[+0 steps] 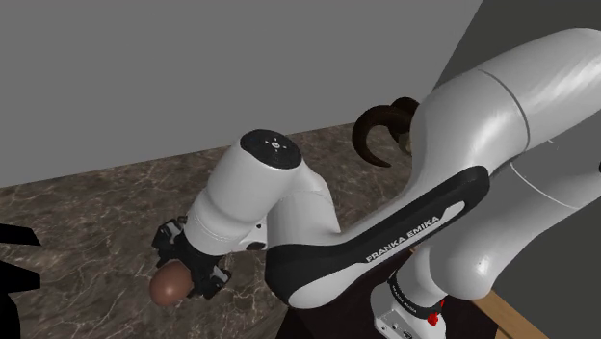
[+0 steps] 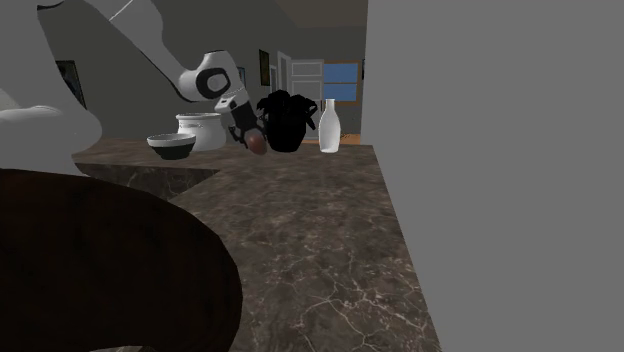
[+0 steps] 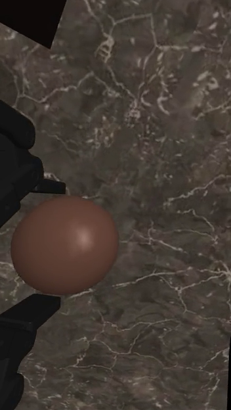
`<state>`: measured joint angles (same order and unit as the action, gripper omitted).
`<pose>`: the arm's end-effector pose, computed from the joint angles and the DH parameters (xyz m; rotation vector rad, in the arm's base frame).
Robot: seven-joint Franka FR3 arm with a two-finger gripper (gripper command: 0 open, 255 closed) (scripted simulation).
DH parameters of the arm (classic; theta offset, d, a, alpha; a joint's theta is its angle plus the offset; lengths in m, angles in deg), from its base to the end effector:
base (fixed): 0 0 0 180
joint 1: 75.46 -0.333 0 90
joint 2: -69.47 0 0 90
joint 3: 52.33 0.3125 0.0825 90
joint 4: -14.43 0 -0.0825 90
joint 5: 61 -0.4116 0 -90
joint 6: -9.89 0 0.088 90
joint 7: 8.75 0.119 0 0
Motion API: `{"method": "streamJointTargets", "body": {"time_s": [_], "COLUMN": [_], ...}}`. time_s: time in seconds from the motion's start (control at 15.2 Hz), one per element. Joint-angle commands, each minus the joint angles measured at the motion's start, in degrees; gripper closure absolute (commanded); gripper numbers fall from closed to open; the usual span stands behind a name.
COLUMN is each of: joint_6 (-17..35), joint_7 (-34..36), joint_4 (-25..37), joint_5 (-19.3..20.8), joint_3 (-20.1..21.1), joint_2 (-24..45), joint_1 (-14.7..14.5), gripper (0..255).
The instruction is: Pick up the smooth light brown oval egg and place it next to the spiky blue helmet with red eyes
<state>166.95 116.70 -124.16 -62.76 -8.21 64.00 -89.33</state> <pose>0.2867 0.4556 0.3434 -2.2741 1.5432 -0.0513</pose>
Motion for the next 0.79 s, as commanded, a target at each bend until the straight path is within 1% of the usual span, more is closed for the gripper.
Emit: {"method": "streamJointTargets", "body": {"time_s": [0.0, 0.2, 0.53, 0.73], "joint_6": [1.67, 4.05, 7.34, 7.34], "joint_7": [1.32, 4.67, 12.16, 12.14], "joint_4": [-0.76, -1.43, -1.98, -1.98], "joint_5": [1.81, 6.30, 16.24, 16.23], "joint_3": [0.43, 1.08, 0.58, 0.48], "joint_2": [1.14, 3.56, 7.87, 7.87], "joint_1": [0.51, 1.50, 2.10, 2.00], "gripper": [255, 255, 255, 255]}}
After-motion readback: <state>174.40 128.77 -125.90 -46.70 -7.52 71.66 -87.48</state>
